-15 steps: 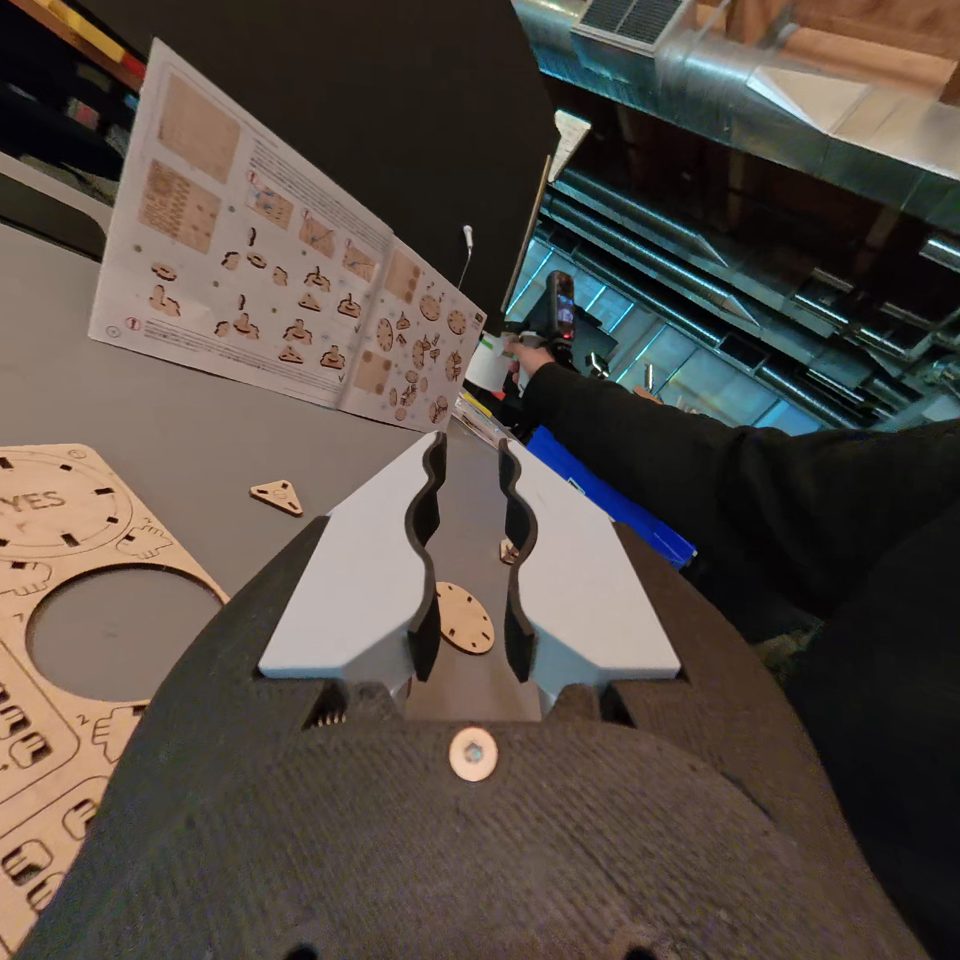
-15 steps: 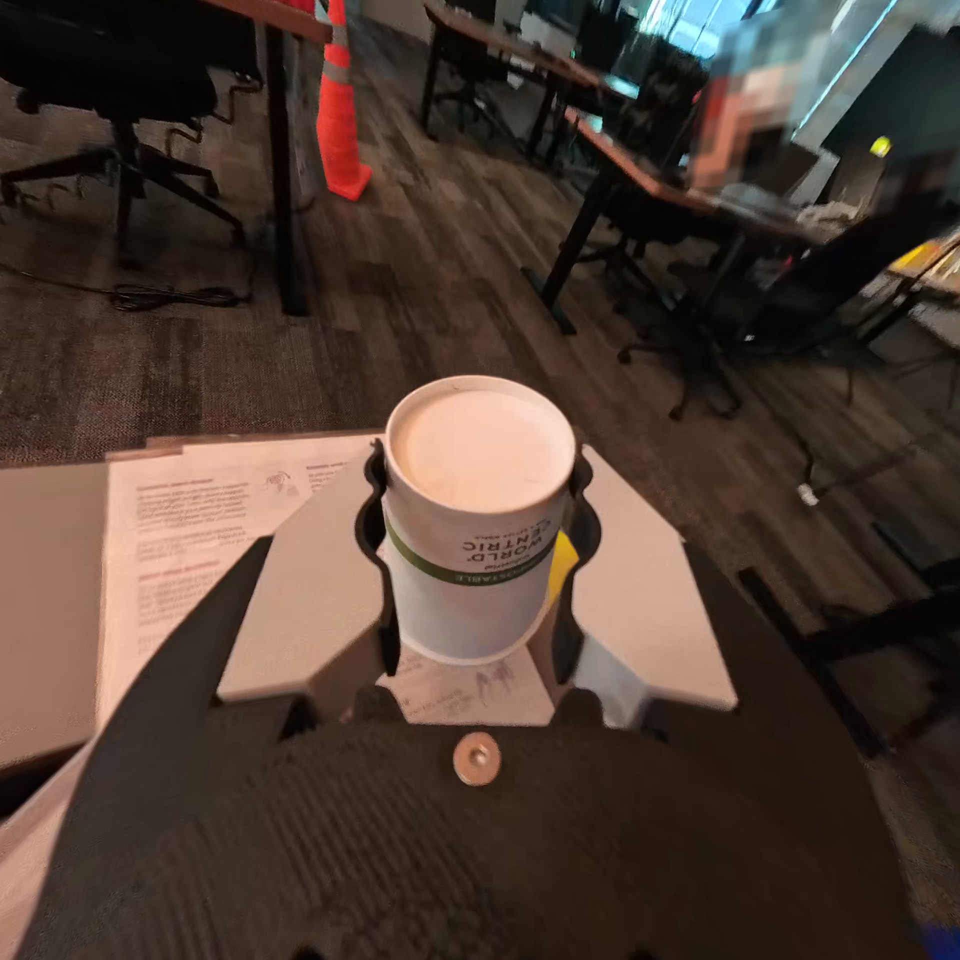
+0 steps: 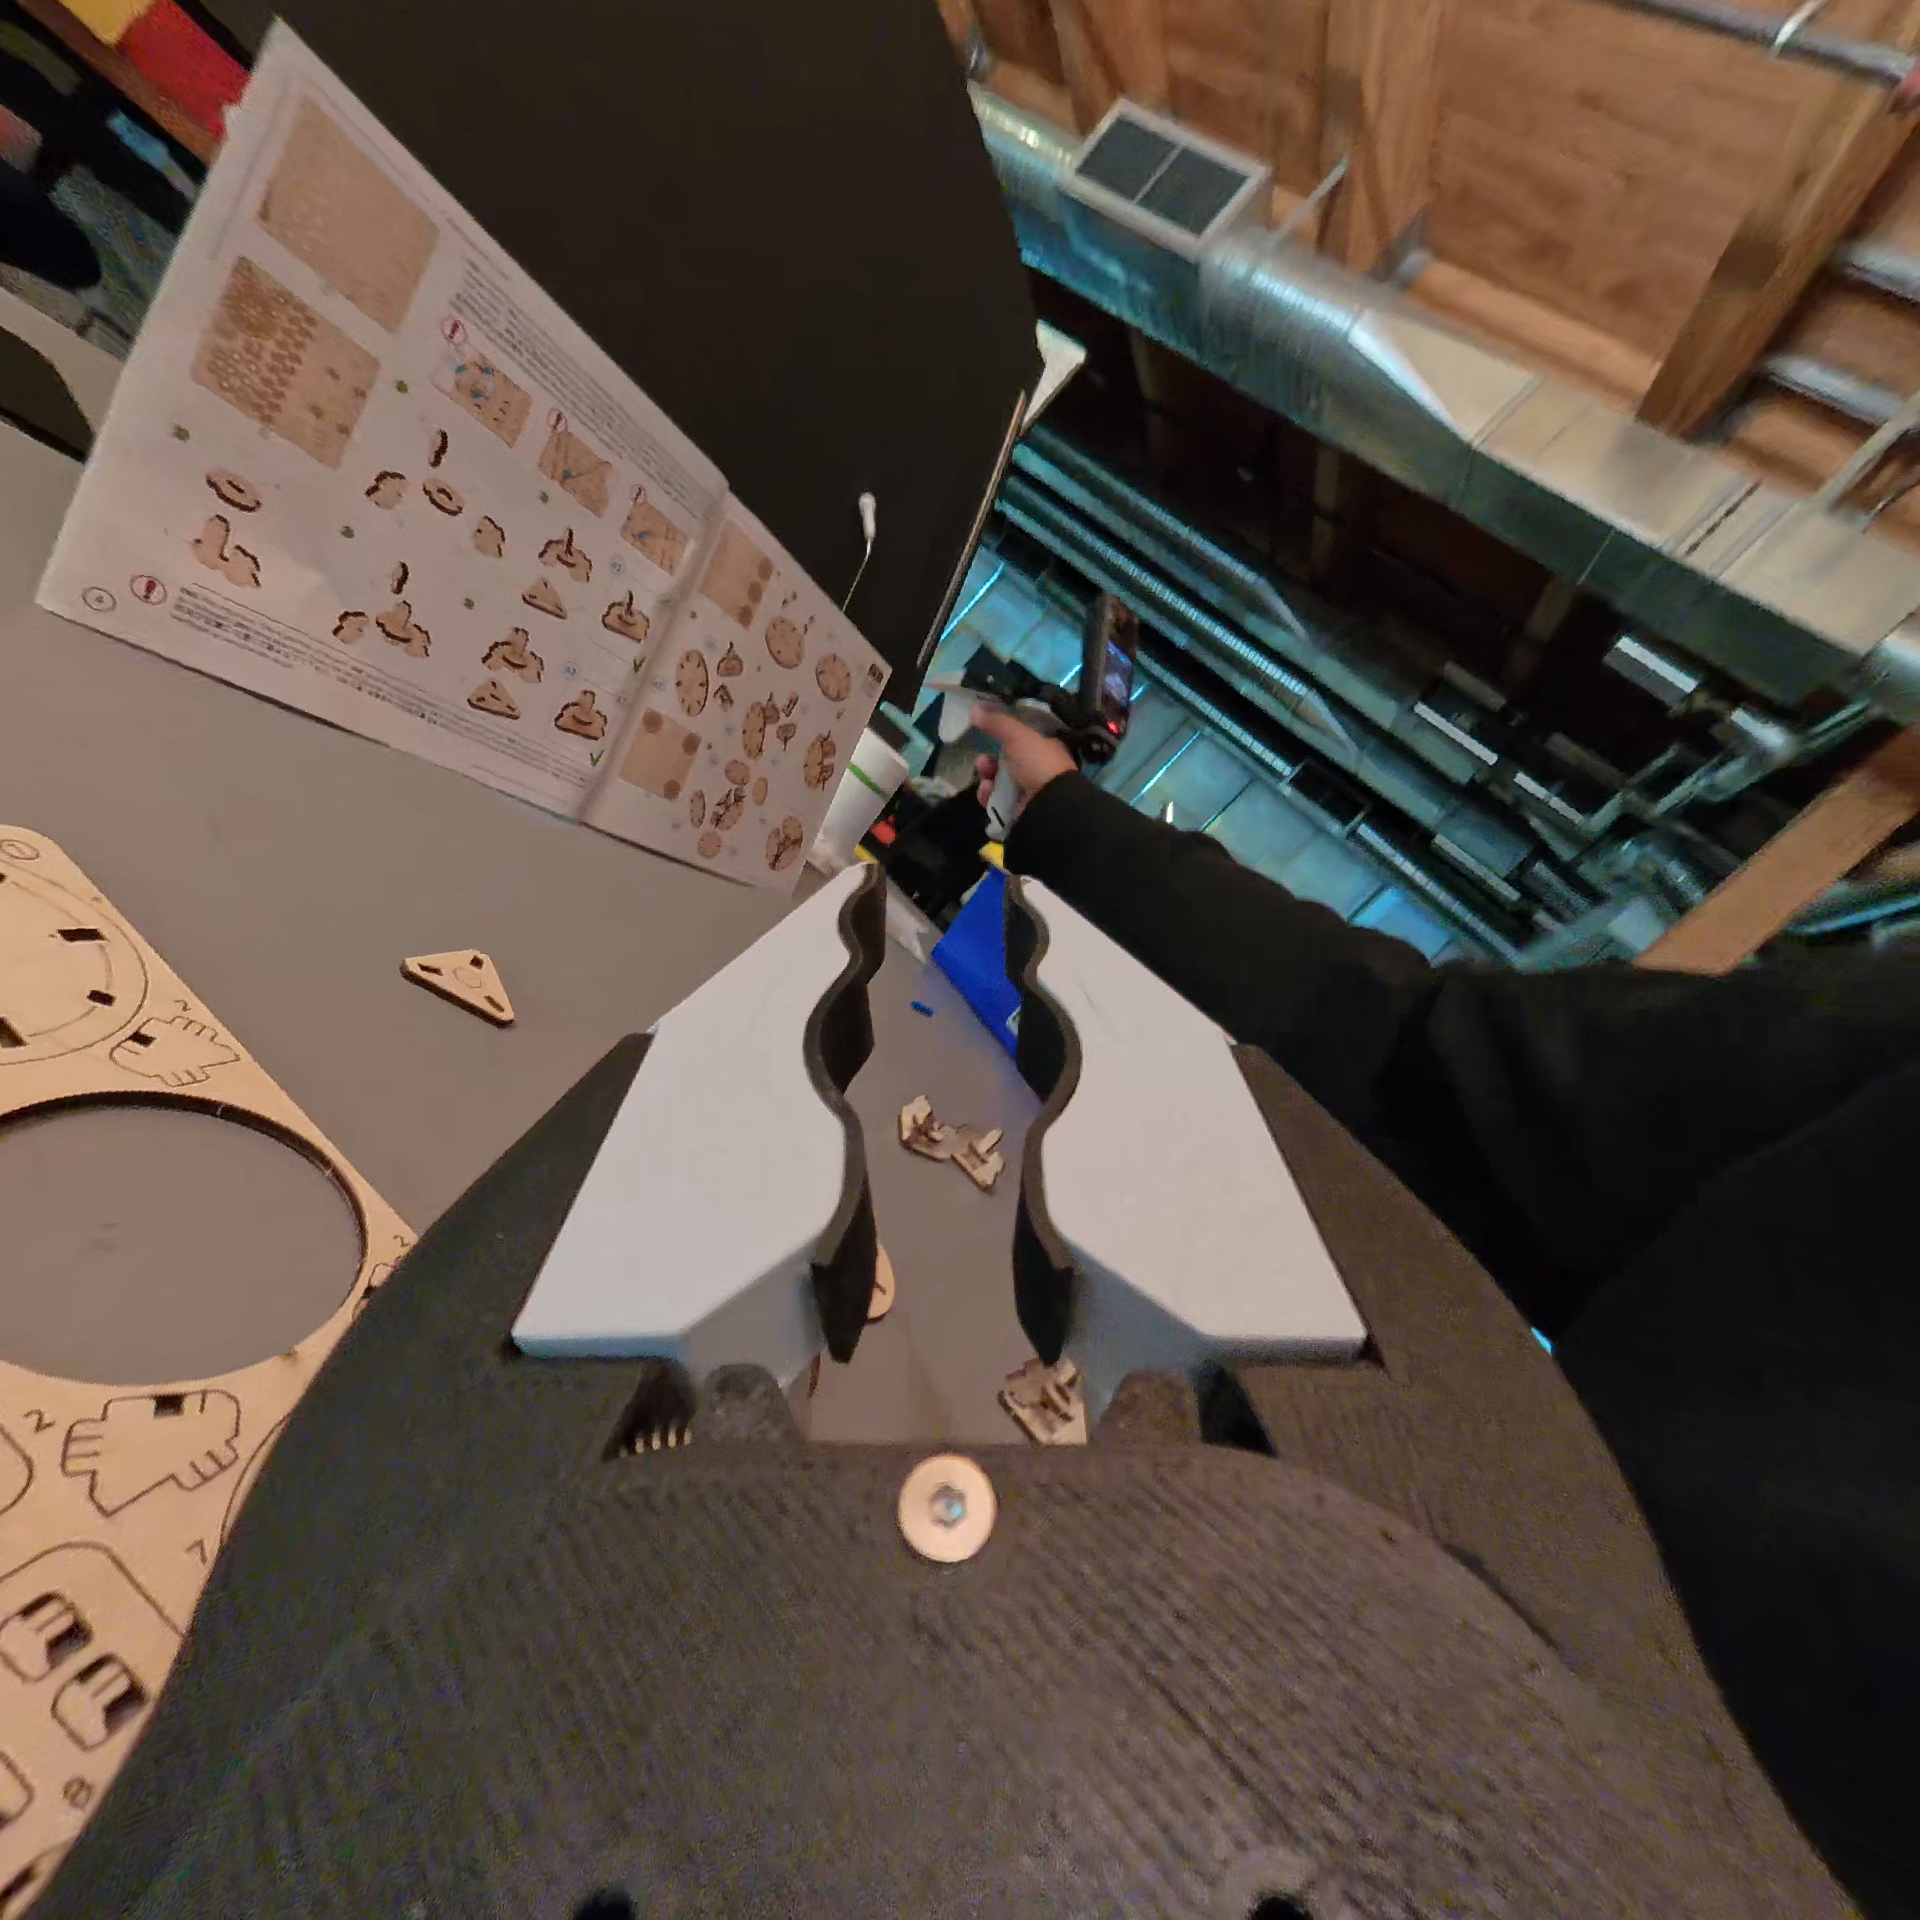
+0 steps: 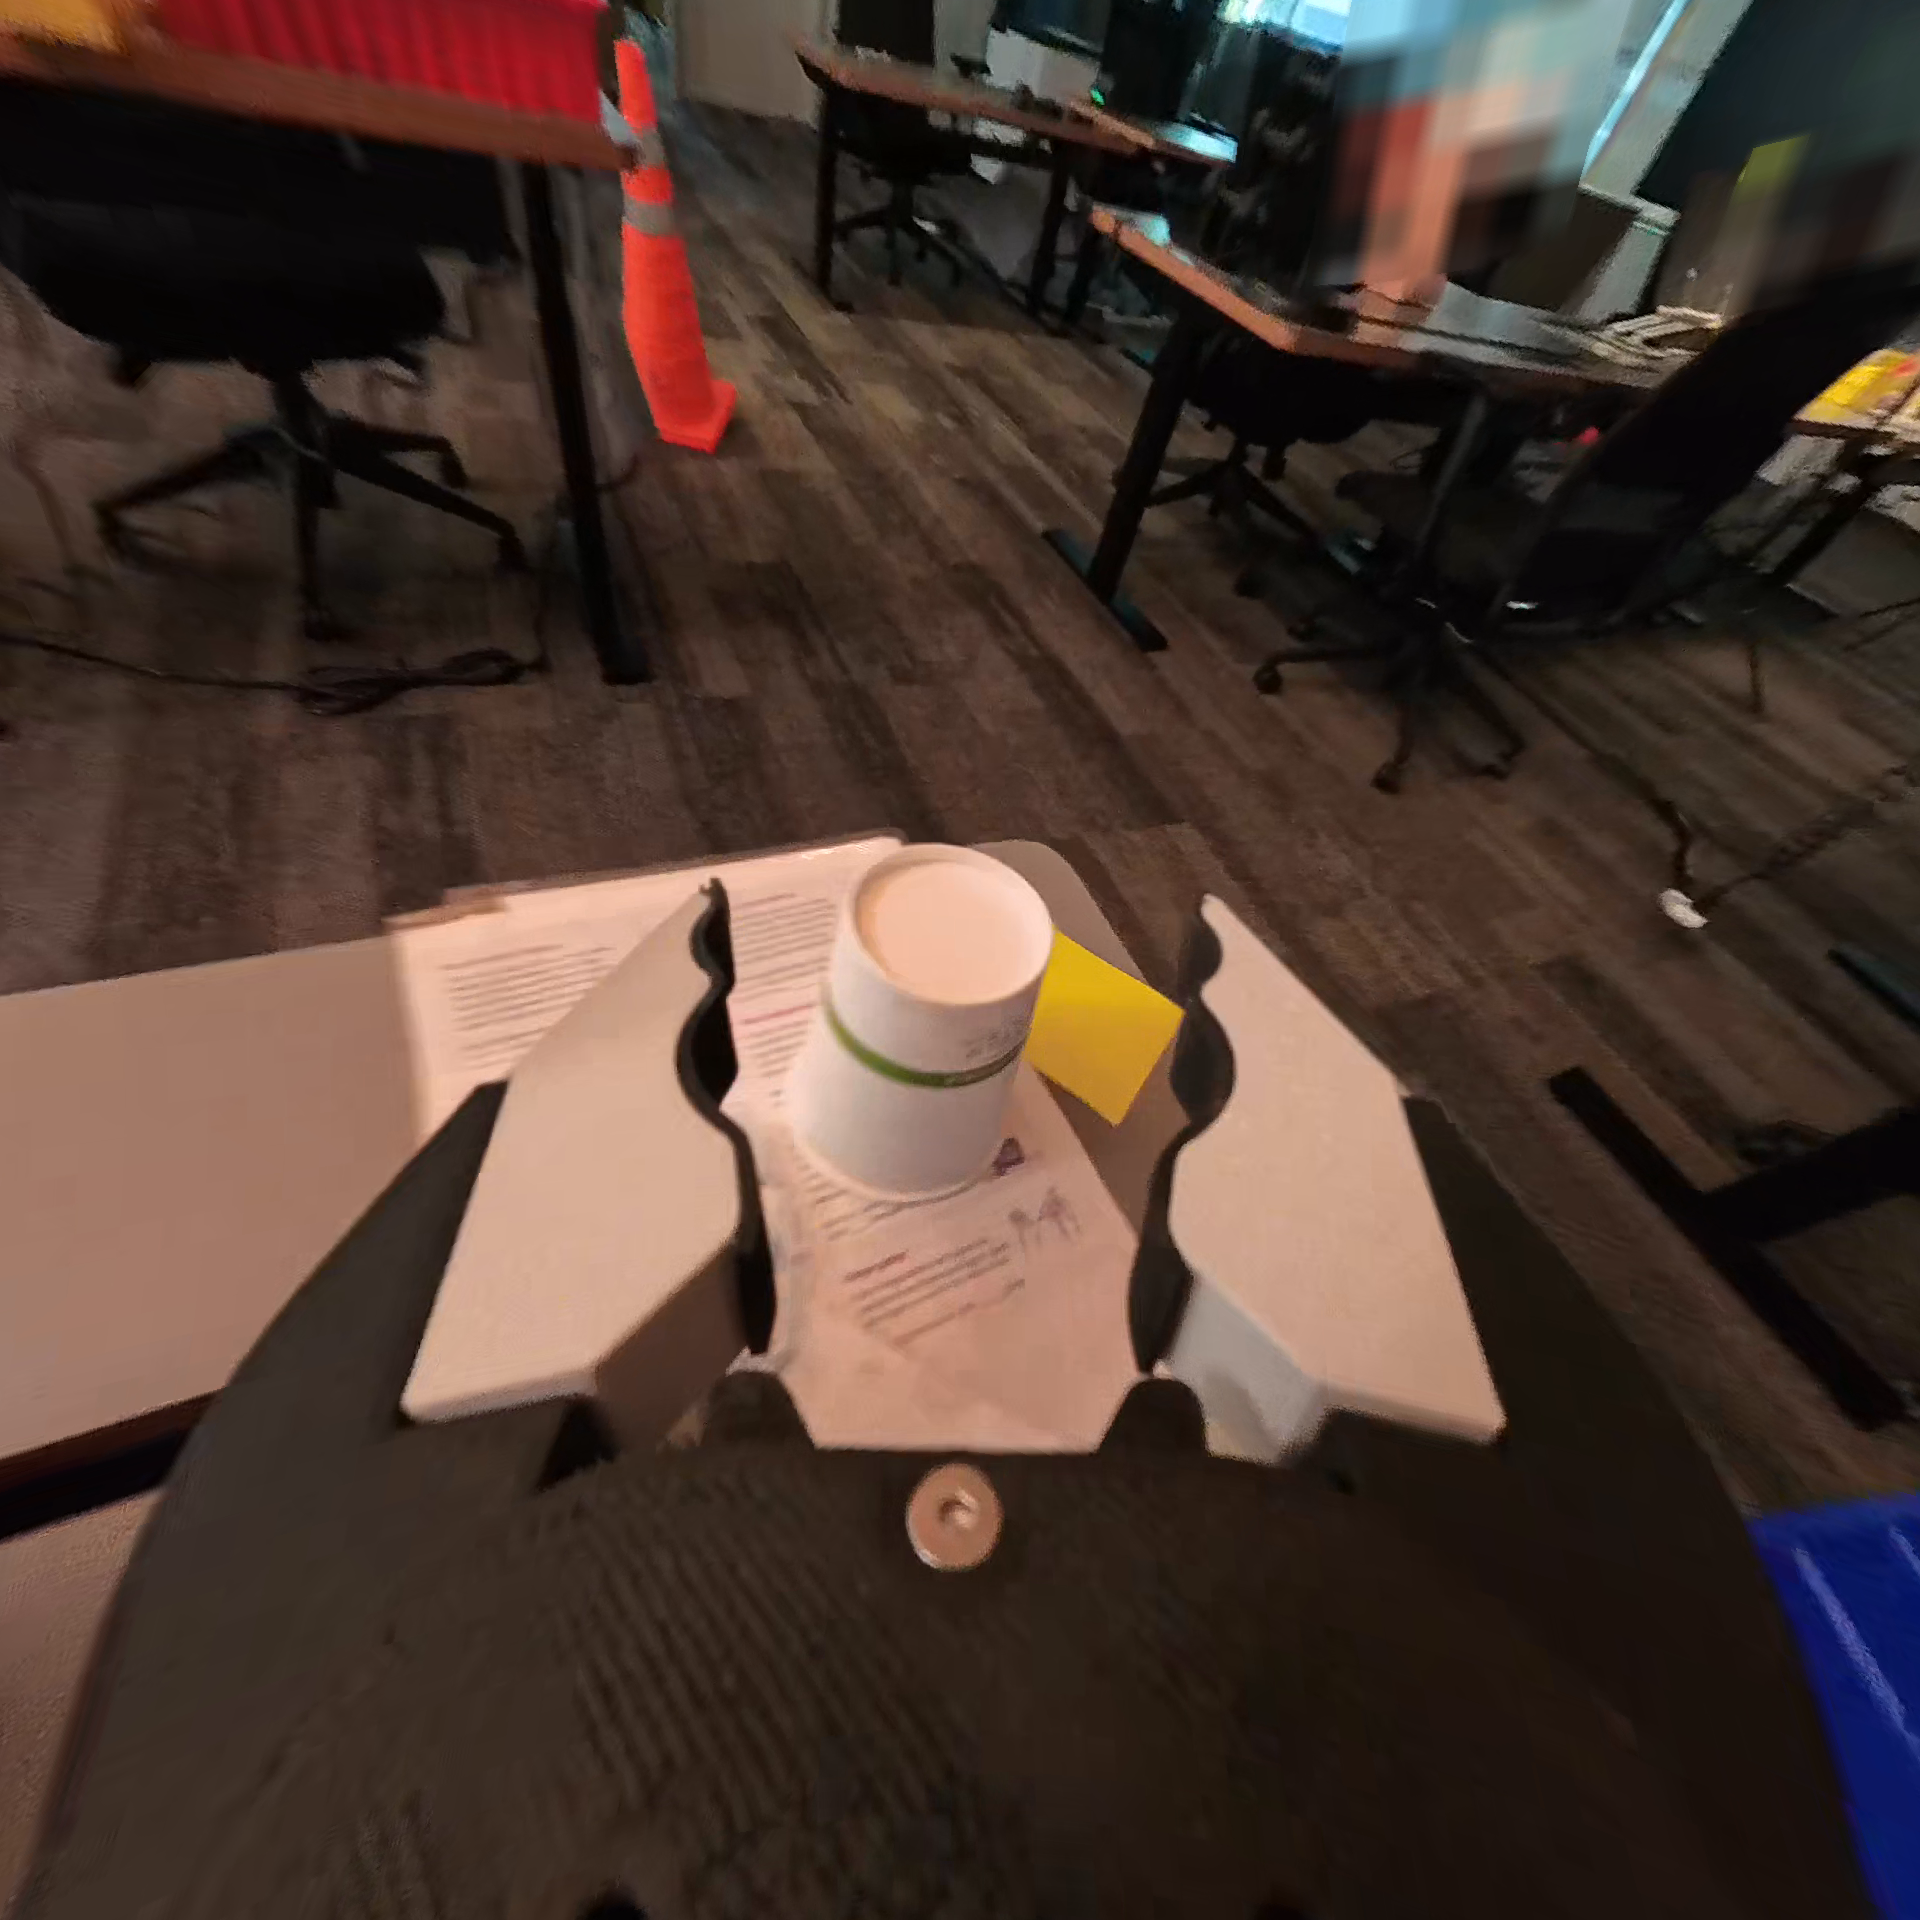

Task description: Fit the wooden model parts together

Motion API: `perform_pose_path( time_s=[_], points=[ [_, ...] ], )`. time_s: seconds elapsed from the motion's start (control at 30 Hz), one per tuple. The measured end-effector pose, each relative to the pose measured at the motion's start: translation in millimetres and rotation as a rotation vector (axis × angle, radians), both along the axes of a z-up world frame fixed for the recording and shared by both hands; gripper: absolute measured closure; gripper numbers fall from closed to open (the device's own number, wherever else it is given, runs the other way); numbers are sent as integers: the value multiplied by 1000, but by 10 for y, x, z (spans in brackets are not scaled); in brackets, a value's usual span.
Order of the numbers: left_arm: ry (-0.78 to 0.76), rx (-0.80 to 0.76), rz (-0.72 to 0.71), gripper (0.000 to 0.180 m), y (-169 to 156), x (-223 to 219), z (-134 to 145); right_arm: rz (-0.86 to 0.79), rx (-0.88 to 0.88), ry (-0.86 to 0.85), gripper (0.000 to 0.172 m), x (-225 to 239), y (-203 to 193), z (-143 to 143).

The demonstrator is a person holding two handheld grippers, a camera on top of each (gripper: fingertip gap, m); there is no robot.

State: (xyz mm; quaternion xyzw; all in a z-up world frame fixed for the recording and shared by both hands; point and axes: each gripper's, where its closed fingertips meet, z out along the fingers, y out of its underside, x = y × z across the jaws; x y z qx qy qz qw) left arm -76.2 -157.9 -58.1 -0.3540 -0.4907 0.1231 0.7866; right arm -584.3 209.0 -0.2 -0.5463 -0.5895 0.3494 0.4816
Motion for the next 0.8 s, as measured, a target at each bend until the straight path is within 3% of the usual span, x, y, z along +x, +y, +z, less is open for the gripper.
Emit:
perform_pose_path(
  time_s=[0.13, 0.27, 0.4, 0.57, 0.73, 0.8],
  points=[
    [50, 43, 32, 162, -92, 126, 67, 217, -165, -1, 81, 937, -623, 429],
    [74, 86, 10, 163, -89, 181, 97, 534, -167, -109, 79, 2195, -1402, 477],
    [69, 141, -55, 162, -27, 170, 89, 874, 41, -278, 103, 3605, -2025, 71],
    [77, 182, -108, 163, 38, 151, 116, 1183, 321, -422, 101, 4952, -2386, -530],
    [61, 157, -124, 162, 87, 114, 106, 1381, 707, -519, 107, 5483, -2328, -1099],
    [50, 140, -134, 162, 124, 101, 88, 1406, 754, -526, 110, 5532, -2311, -1211]
  ],
)
